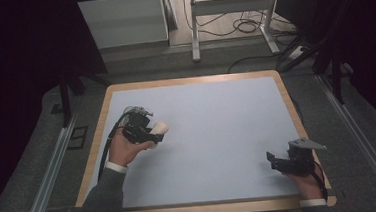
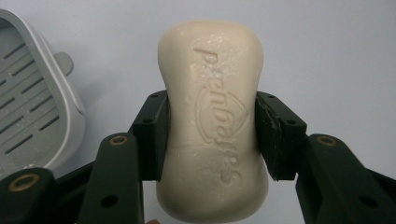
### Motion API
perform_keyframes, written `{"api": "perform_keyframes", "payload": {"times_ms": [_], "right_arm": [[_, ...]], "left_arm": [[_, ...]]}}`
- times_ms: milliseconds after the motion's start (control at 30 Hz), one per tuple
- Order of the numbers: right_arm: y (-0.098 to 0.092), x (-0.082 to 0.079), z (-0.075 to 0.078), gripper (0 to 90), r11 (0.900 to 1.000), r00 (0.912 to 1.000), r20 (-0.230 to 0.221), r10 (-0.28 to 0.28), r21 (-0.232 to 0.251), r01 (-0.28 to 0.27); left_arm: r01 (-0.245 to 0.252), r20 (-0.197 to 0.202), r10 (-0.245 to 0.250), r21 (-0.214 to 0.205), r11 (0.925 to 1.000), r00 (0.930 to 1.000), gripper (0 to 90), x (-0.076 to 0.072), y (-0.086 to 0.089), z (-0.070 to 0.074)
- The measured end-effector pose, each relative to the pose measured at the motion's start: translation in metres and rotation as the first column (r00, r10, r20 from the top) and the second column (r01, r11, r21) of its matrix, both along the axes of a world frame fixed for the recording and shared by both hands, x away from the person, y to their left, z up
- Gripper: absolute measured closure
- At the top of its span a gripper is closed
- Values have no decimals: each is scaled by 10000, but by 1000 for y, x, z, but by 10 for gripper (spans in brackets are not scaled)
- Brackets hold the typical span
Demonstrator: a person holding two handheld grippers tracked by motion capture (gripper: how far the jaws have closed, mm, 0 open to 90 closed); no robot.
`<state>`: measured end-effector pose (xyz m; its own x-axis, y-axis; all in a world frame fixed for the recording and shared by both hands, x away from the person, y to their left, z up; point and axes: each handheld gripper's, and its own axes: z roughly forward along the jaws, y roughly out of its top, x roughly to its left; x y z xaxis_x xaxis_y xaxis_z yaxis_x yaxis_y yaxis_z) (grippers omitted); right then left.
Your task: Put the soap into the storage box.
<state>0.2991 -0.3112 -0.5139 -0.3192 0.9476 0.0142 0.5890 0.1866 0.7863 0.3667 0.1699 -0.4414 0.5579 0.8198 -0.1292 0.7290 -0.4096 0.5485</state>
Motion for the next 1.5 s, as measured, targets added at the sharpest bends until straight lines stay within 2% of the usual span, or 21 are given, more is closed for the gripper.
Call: {"api": "perform_keyframes", "payload": {"times_ms": [700,900,1200,1500], "right_arm": [[0,0,-1,97,10000,10000,-93,-16,-16,16],[0,0,-1,97,10000,10000,-61,-32,-9,32],[0,0,-1,97,10000,10000,-46,-18,-15,18],[0,0,-1,97,10000,10000,-55,-11,-10,11]], "left_arm": [[-199,23,199,-9,9998,9998,492,12,12,8],[-391,-1,391,-105,9992,9992,492,16,18,8],[-564,-44,564,-40,9984,9984,492,21,25,6],[-986,-41,986,-158,9950,9951,492,28,35,4]]}}
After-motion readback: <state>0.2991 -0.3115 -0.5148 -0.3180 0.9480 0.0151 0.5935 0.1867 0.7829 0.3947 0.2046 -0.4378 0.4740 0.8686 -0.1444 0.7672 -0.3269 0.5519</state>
